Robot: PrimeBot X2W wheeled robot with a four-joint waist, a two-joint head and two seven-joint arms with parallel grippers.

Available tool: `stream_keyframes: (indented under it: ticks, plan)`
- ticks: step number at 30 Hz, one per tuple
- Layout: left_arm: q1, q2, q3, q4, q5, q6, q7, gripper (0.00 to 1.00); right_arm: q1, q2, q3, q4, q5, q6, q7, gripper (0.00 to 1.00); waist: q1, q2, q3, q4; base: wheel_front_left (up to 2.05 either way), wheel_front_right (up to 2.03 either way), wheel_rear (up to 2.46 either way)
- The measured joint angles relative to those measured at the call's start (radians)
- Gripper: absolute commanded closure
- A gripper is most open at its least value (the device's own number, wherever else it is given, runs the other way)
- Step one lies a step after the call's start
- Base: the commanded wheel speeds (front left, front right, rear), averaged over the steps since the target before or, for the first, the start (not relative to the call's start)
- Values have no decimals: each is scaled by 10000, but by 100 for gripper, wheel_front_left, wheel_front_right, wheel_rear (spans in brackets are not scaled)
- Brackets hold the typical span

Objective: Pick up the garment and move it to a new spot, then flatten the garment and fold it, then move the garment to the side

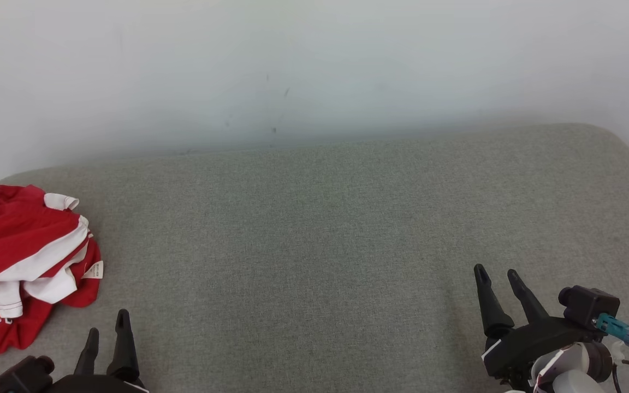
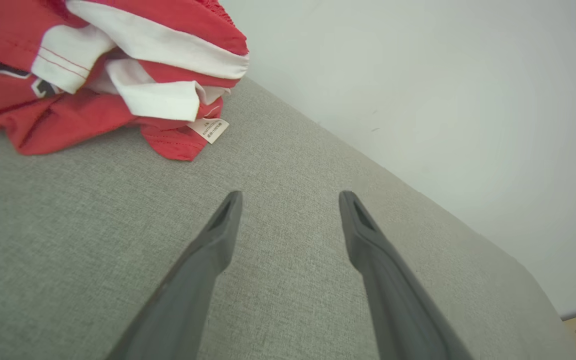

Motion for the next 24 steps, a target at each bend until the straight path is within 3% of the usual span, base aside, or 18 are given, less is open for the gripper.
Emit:
stream_keyframes:
  ticks: [24]
  plan:
    - [-112,397,-621,119,3260,604,-435,0,-191,-627,1020,59,-3154,-564,-871,0,0,0,-121,118,0,0,0]
